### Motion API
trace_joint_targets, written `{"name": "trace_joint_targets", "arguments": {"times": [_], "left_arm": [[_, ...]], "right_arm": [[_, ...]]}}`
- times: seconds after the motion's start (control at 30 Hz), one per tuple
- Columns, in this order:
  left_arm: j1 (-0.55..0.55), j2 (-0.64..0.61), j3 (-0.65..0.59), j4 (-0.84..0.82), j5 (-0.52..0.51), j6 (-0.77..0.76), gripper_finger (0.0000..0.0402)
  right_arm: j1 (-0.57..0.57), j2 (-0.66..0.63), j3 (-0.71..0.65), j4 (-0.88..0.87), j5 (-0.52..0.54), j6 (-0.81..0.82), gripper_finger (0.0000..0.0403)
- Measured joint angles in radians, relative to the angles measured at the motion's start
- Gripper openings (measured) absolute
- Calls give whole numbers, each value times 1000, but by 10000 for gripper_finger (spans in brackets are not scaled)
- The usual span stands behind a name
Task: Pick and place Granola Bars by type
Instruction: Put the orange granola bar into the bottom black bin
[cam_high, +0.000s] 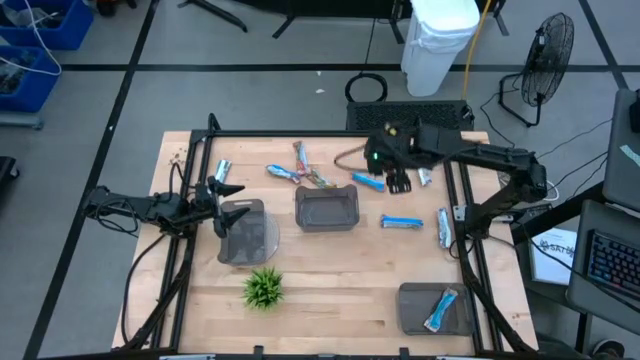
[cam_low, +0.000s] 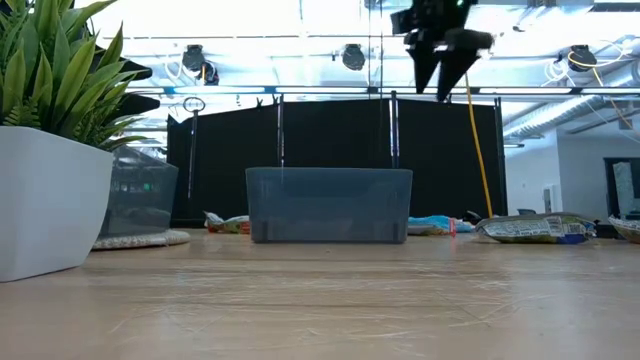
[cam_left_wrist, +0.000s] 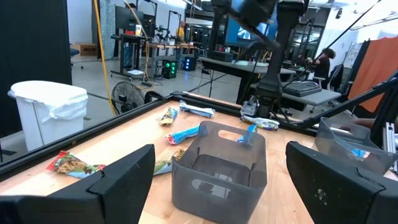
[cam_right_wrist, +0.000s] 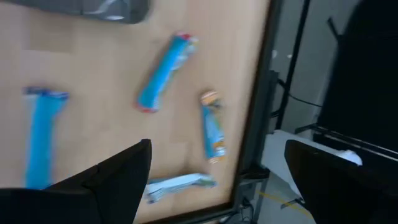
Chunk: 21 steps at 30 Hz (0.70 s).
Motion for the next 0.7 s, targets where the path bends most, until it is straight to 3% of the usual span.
{"name": "trace_joint_targets", "arguments": {"times": [0.23,0.47,0.7], "left_arm": [[0,0,0,0,0,0,361],[0,0,0,0,0,0,361],[0,0,0,0,0,0,361]], "right_arm": [[-173,8,0,89,4,-163,359],[-323,10,0,144,105,-284,359],[-458,53,-1,161,-11,-296,359]]}}
